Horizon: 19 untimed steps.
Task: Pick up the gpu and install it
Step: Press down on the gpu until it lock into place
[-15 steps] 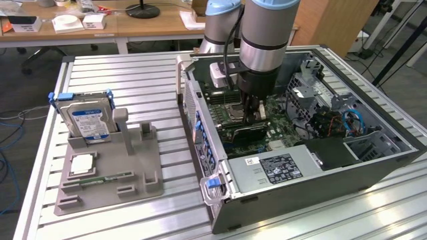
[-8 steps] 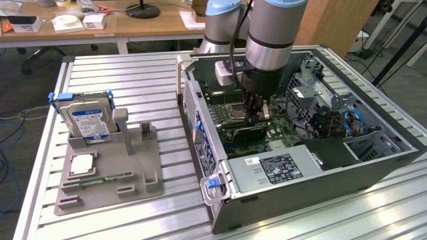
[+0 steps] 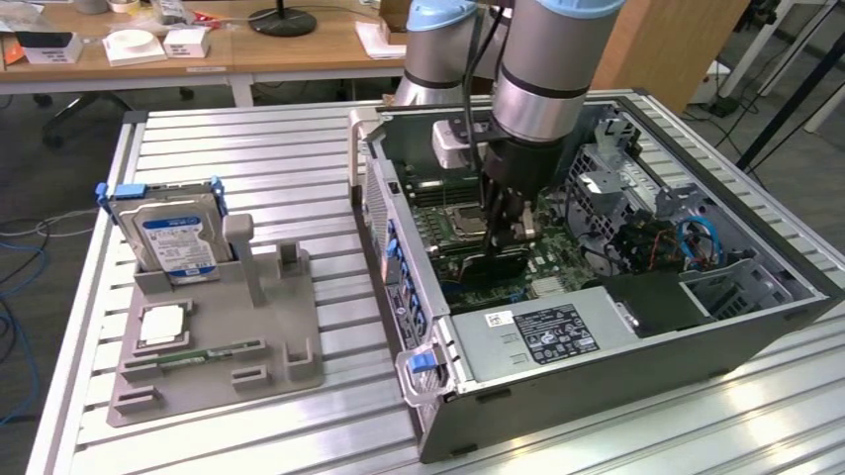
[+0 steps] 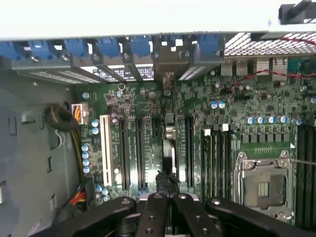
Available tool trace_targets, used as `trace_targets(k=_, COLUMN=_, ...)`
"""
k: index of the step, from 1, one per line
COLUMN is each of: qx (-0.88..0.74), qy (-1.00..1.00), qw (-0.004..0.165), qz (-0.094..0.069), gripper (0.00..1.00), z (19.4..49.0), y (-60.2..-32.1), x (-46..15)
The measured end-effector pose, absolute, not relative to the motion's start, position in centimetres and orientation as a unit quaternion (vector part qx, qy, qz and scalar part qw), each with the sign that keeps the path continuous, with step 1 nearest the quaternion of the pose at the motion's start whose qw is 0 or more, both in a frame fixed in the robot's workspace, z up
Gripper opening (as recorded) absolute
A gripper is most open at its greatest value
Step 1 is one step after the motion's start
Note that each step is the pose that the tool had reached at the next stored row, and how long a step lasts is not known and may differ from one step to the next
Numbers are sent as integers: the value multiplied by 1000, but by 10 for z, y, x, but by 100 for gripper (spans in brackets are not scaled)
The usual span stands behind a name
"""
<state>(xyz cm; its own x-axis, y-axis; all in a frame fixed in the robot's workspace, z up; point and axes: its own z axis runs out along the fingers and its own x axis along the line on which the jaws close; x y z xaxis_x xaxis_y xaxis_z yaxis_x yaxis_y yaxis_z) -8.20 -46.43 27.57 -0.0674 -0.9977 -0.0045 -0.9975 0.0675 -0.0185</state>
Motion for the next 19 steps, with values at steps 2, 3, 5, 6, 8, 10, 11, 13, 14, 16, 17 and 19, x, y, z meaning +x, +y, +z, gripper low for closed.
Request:
trace_targets(k=2, qx=-683, qy=731, qw=8, qz=-5, gripper=11, z=272, y=-464, x=-82)
trace_targets(k=3, qx=-683, qy=731, qw=8, qz=-5, gripper=11, z=270, y=-463, x=-82)
trace_targets(k=5, qx=-683, qy=731, qw=8, qz=-5, gripper=11, z=267, y=-463, x=-82)
trace_targets(k=6, qx=-683, qy=731, qw=8, qz=-5, gripper=11, z=265, y=-463, x=-82)
trace_targets(k=8, qx=-683, qy=731, qw=8, qz=-5, gripper=11, z=261, y=-462, x=-82)
trace_targets(k=10, qx=-683, qy=731, qw=7, qz=-5, gripper=11, z=259, y=-462, x=-82)
trace_targets(k=11, qx=-683, qy=731, qw=8, qz=-5, gripper=11, z=260, y=-462, x=-82)
trace_targets(k=13, qx=-683, qy=731, qw=7, qz=-5, gripper=11, z=259, y=-462, x=-82)
trace_targets(k=14, qx=-683, qy=731, qw=7, qz=-5, gripper=11, z=258, y=-462, x=-82)
trace_targets(k=16, qx=-683, qy=731, qw=6, qz=-5, gripper=11, z=258, y=-462, x=-82)
trace_targets(k=17, qx=-683, qy=731, qw=8, qz=-4, gripper=11, z=260, y=-462, x=-82)
trace_targets(k=19, qx=-683, qy=731, qw=8, qz=-5, gripper=11, z=270, y=-462, x=-83)
